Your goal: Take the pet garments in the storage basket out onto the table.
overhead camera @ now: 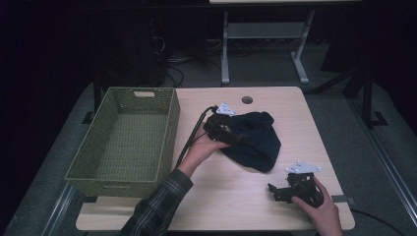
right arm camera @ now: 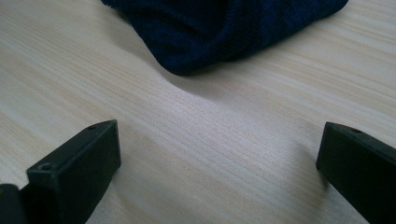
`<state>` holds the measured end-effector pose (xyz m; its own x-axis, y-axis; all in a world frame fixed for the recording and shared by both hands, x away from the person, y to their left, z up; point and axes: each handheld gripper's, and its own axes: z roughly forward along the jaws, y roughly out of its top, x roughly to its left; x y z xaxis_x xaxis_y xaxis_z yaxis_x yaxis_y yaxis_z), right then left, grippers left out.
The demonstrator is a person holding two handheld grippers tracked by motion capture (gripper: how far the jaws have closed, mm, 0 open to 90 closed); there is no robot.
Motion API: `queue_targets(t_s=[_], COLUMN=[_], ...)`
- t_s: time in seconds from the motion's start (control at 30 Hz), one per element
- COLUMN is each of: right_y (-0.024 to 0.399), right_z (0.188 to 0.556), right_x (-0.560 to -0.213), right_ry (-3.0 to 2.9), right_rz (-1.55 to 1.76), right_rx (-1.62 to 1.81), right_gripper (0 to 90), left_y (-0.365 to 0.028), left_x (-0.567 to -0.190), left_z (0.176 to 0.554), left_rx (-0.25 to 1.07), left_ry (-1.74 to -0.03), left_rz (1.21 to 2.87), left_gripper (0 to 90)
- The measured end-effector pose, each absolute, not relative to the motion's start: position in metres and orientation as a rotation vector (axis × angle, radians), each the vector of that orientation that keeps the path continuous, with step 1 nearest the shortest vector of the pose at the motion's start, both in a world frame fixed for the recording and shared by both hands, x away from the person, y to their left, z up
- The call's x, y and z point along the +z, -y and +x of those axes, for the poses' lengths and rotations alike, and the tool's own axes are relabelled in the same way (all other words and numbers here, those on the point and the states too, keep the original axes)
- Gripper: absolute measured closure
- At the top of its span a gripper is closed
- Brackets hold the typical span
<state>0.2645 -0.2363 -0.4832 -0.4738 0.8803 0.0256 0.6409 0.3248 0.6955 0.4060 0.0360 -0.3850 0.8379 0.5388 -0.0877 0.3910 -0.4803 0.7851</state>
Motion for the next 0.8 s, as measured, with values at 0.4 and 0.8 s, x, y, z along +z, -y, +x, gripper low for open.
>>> queue_targets(t_s=[0.4, 0.8], right_y=[0.236, 0.236], right_z=[0.265, 0.264], right_x=[-0.483, -0.483], right_ry=[-2.239, -2.239], right_rz=[1.352, 1.353], right_rx=[0.926, 0.927], right_gripper=[0.0, 0.0], left_y=[-0.061, -0.078], left_x=[-0.392, -0.409], left_z=[0.378, 0.347], left_rx=[0.245, 0.261], left_ry=[-0.691, -0.702], left_rz=[2.136, 2.118], left_gripper=[13.4, 13.4])
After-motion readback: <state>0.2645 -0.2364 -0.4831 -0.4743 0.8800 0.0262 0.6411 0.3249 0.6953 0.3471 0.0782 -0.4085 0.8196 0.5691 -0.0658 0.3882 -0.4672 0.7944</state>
